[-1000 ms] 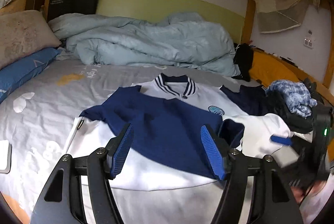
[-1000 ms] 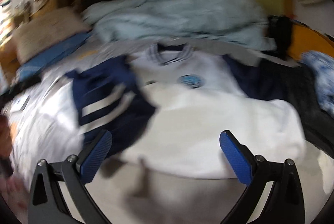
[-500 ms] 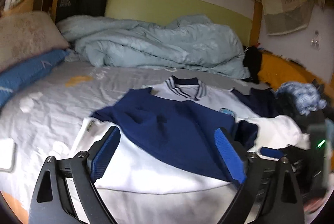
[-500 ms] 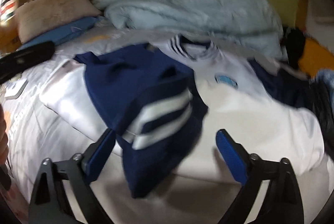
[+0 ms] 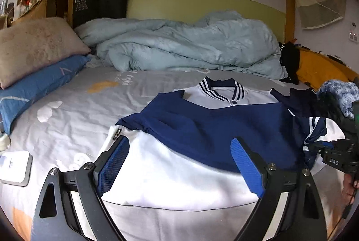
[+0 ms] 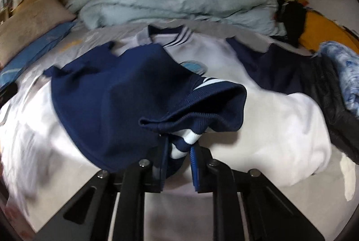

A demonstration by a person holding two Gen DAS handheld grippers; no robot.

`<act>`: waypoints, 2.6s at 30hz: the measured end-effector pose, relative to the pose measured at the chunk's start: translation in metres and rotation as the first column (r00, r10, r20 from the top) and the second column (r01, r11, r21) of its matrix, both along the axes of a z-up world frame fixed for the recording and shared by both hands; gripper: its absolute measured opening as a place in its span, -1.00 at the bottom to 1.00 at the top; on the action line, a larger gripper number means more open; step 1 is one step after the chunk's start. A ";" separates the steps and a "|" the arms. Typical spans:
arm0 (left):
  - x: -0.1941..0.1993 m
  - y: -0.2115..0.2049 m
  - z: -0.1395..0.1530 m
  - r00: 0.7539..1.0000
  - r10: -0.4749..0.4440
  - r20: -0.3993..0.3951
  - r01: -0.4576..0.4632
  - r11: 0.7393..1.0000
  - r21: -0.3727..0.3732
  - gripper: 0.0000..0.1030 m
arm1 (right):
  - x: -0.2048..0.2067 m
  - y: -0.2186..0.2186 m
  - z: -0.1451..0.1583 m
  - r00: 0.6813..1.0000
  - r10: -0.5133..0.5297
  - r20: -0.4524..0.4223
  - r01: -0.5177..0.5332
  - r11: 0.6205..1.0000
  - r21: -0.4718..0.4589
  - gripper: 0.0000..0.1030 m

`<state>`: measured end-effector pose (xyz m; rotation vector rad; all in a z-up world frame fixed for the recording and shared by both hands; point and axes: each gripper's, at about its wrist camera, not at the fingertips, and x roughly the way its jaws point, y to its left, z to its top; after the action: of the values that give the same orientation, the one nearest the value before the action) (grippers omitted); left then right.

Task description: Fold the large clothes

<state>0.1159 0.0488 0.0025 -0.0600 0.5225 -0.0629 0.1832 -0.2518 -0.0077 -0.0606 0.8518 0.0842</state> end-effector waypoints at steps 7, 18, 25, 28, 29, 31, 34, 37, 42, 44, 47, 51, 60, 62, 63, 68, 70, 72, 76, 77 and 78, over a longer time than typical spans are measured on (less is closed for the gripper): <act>0.003 -0.009 -0.008 0.997 -0.050 -0.051 0.049 0.998 -0.024 0.77 | 0.000 -0.027 -0.002 0.996 -0.083 0.031 0.084 0.996 -0.017 0.11; 0.020 -0.018 -0.034 0.991 -0.046 -0.127 0.046 0.999 -0.002 0.77 | 0.002 -0.041 -0.004 0.995 -0.091 -0.032 0.095 0.981 0.169 0.69; 0.028 -0.014 -0.041 0.990 -0.021 -0.142 0.022 1.000 0.007 0.77 | 0.007 -0.039 -0.016 0.989 -0.147 0.013 0.147 0.989 0.012 -0.19; 0.030 -0.009 -0.042 0.988 -0.010 -0.152 0.011 1.000 0.001 0.77 | 0.010 -0.030 -0.015 0.988 -0.137 0.075 0.147 0.980 -0.135 -0.80; 0.031 -0.007 -0.044 0.987 -0.002 -0.158 0.002 1.000 0.001 0.77 | 0.014 -0.028 -0.013 0.988 -0.127 0.083 0.139 0.978 -0.155 -0.82; 0.034 -0.003 -0.047 0.984 0.009 -0.180 -0.012 1.000 -0.012 0.77 | 0.025 -0.027 -0.008 0.987 -0.136 0.089 0.151 0.971 -0.185 -0.85; 0.038 0.002 -0.056 0.974 0.007 -0.227 -0.021 0.998 -0.060 0.77 | 0.058 -0.025 0.014 0.983 -0.135 0.124 0.159 0.962 -0.220 -0.88; 0.041 -0.001 -0.058 0.975 0.018 -0.222 -0.027 0.999 -0.037 0.77 | 0.089 -0.017 0.063 0.978 -0.105 0.183 0.149 0.957 -0.247 -0.91; 0.039 -0.018 -0.057 0.984 0.023 -0.177 -0.010 0.997 0.074 0.77 | 0.074 -0.026 0.182 0.869 -0.076 0.488 0.132 0.988 -0.080 -0.91; 0.040 -0.019 -0.058 0.982 0.014 -0.190 -0.002 0.998 0.061 0.77 | 0.088 -0.034 0.165 0.871 -0.102 0.480 0.199 0.968 -0.155 -0.92; 0.042 -0.017 -0.060 0.978 0.011 -0.207 -0.002 0.999 0.041 0.77 | 0.138 -0.054 0.076 0.961 -0.145 0.237 0.214 0.929 -0.300 -0.92; 0.046 -0.015 -0.060 0.979 0.019 -0.204 -0.008 0.999 0.052 0.77 | 0.163 -0.077 0.005 0.978 -0.188 0.090 0.206 0.938 -0.280 -0.92; 0.065 0.006 -0.027 0.985 0.017 -0.169 -0.018 1.000 -0.006 0.77 | 0.160 -0.068 0.032 0.987 -0.091 0.135 0.115 0.977 -0.181 -0.91; 0.085 0.017 -0.010 0.986 0.027 -0.162 -0.028 1.000 0.000 0.77 | 0.149 -0.067 0.049 0.980 -0.075 0.186 0.097 0.989 -0.112 -0.91; 0.100 0.023 -0.002 0.986 0.033 -0.163 -0.031 0.999 0.014 0.77 | 0.146 -0.065 0.053 0.975 -0.092 0.201 0.118 0.986 -0.120 -0.91; 0.188 0.029 0.016 0.973 0.030 -0.231 -0.006 0.995 0.103 0.77 | 0.147 -0.071 0.058 0.959 -0.170 0.225 0.193 0.977 -0.086 -0.92; 0.227 0.036 0.012 0.959 0.072 -0.273 -0.042 0.993 0.114 0.77 | 0.154 -0.073 0.064 0.957 -0.183 0.226 0.200 0.978 -0.056 -0.92; 0.259 0.047 0.003 0.950 0.088 -0.301 -0.069 0.995 0.073 0.77 | 0.165 -0.075 0.069 0.966 -0.174 0.192 0.186 0.981 -0.048 -0.92; 0.297 0.070 -0.041 0.909 0.025 -0.416 -0.043 0.999 -0.033 0.76 | 0.184 -0.080 0.069 0.961 -0.244 0.132 0.248 0.969 -0.014 -0.13; 0.301 0.073 -0.054 0.897 0.019 -0.442 -0.044 0.998 -0.046 0.69 | 0.186 -0.083 0.064 0.953 -0.270 0.138 0.271 0.962 0.005 0.14; 0.302 0.076 -0.067 0.887 0.019 -0.462 -0.051 0.997 -0.055 0.58 | 0.187 -0.085 0.058 0.949 -0.281 0.140 0.280 0.960 0.026 0.17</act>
<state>0.4183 0.1247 -0.0645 -0.1515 0.9984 -0.0297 0.3707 -0.3372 0.0502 0.0605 0.7095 -0.1838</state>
